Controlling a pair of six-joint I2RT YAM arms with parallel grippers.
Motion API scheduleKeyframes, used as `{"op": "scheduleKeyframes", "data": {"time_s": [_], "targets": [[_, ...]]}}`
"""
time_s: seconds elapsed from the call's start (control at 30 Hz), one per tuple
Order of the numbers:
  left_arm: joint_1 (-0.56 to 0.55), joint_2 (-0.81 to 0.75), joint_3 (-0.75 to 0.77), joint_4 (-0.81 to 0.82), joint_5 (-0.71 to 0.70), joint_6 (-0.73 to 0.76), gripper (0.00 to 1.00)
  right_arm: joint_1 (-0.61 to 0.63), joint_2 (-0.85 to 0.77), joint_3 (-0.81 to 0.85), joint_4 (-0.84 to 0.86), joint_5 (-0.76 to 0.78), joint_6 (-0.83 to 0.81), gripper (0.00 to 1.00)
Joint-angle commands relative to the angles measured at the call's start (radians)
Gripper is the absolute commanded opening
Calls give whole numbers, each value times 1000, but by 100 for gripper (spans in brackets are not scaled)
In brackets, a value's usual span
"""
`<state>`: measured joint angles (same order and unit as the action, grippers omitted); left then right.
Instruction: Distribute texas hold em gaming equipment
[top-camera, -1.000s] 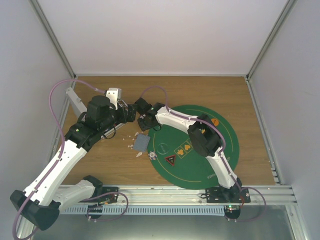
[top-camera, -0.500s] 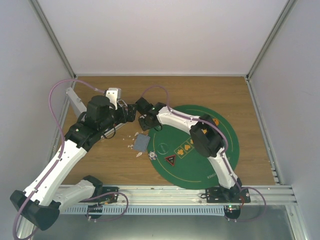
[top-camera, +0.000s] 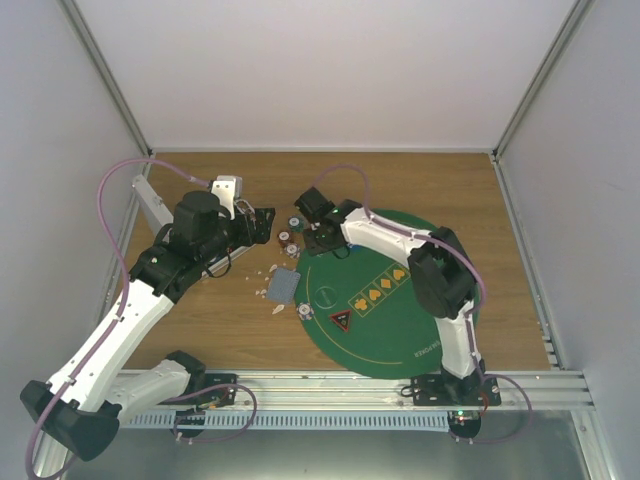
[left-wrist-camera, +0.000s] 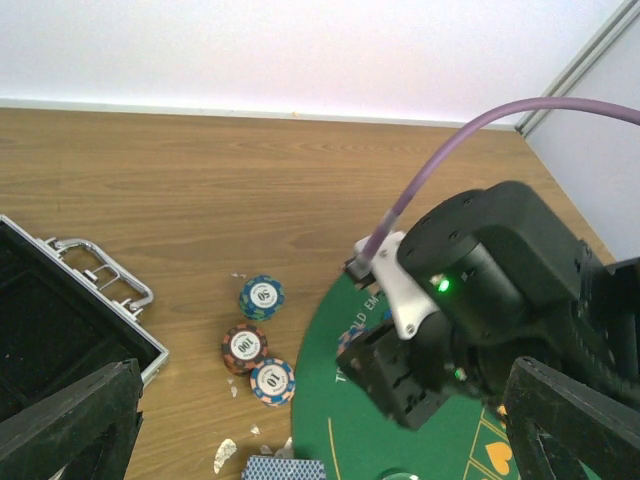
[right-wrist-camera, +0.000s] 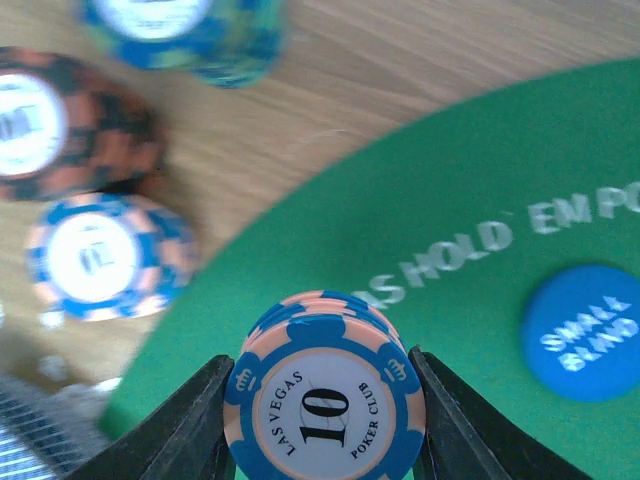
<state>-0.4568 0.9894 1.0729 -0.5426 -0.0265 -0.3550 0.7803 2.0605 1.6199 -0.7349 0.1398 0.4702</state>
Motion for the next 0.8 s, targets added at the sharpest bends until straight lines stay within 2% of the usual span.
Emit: {"op": "scheduleKeyframes", "data": {"time_s": [0.0,0.2,0.77], "targets": [[9,-3,0,39,-4,5,99,-86,-61,-53,40,24,18,43],[9,5,8,40,-2,12,99,-165,-41,-70,65,13,-8,43],[16,28,17,41,0,21,99,-277,89,52,52,-3,-76,44]]}}
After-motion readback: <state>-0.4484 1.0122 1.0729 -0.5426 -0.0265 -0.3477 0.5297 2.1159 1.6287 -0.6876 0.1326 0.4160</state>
